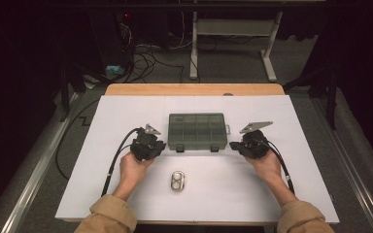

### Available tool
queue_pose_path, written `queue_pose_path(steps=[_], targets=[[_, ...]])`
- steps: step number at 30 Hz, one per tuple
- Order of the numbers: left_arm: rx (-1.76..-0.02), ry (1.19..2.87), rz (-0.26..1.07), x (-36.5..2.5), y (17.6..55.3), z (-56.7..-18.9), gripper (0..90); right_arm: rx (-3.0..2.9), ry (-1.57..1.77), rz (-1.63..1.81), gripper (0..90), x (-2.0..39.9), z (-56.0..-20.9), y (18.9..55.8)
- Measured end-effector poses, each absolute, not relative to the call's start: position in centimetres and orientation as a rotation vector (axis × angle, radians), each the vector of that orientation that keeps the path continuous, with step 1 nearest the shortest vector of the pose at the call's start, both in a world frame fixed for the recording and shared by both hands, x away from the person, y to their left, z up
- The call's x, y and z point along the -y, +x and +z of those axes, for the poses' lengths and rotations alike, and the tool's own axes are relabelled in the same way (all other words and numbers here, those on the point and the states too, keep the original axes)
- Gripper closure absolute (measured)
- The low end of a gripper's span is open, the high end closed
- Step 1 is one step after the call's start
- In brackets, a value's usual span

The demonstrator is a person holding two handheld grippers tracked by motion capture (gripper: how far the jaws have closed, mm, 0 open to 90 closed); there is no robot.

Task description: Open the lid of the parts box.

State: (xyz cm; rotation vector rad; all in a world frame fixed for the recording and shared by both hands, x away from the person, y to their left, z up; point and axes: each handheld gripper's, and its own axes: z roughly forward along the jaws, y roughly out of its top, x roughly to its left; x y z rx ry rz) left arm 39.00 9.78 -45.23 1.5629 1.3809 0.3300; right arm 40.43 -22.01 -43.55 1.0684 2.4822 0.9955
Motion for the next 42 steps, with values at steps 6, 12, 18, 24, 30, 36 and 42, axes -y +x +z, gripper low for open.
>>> queue_pose_path(steps=[6, 12, 18, 24, 30, 36, 42], targets=[[-1.372, 1.576, 0.324, -9.7, 39.0, -45.3, 80.0, -2.511, 1.064, 0.964, 90.0, 21.6, -43.9, 40.7], [-1.371, 1.599, 0.332, -9.3, 39.1, -45.4, 80.6, -2.520, 1.067, 0.964, 90.0, 21.4, -44.0, 40.8], [-1.372, 1.605, 0.340, -9.3, 39.2, -45.5, 80.5, -2.520, 1.068, 0.969, 90.0, 21.4, -44.0, 40.9], [-1.371, 1.604, 0.335, -9.3, 39.1, -45.4, 79.0, -2.516, 1.068, 0.981, 90.0, 21.4, -44.0, 40.7], [-1.353, 1.615, 0.332, -9.0, 38.7, -45.3, 76.7, -2.507, 1.056, 0.994, 90.0, 21.5, -43.9, 40.7], [-1.349, 1.621, 0.324, -8.4, 38.5, -45.5, 74.6, -2.492, 1.056, 1.014, 89.7, 21.6, -43.7, 40.6], [-1.356, 1.611, 0.328, -8.2, 38.6, -45.4, 72.1, -2.458, 1.045, 1.061, 88.6, 21.7, -43.3, 40.5]])
